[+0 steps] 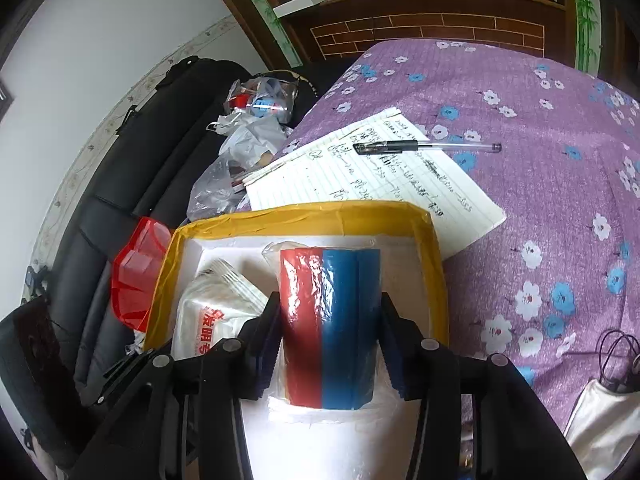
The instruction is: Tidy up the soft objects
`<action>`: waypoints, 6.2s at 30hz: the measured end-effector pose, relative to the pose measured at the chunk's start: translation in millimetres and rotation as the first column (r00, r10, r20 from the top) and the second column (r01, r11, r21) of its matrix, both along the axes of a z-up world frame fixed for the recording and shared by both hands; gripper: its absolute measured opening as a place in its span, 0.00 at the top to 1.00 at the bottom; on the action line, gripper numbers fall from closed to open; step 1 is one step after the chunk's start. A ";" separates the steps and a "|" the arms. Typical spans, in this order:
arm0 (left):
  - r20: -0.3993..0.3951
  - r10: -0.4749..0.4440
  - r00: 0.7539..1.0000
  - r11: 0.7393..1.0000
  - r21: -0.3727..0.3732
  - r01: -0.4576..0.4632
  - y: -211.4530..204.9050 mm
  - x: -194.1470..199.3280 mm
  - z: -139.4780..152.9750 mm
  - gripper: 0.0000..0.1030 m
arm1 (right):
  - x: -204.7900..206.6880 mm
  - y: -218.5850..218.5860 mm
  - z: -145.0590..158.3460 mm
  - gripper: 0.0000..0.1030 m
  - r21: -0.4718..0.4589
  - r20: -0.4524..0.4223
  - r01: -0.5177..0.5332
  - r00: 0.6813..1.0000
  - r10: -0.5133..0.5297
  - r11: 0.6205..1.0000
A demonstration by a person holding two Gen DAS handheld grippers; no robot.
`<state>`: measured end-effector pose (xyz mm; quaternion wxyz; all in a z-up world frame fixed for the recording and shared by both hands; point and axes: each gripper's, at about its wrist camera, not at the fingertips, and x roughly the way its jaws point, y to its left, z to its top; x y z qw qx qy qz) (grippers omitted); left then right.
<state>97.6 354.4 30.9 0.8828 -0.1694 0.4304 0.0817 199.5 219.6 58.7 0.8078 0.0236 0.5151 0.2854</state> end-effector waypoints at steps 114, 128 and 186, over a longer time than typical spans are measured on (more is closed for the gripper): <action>0.024 -0.401 0.916 0.916 0.048 0.399 -245.8 -156.4 -22.8 0.59 | -167.5 -252.9 -23.0 0.55 0.038 0.101 -0.154 0.984 0.149 0.987; 0.027 -0.392 0.920 0.920 0.039 0.391 -242.6 -157.2 -22.8 0.59 | -160.0 -219.1 -23.2 0.75 -0.140 0.213 -0.116 0.966 0.144 0.983; 0.156 -0.298 0.942 0.954 0.048 0.294 -248.2 -144.1 17.4 0.59 | -164.1 -264.4 33.5 0.75 0.083 0.308 -0.019 0.951 -0.007 0.996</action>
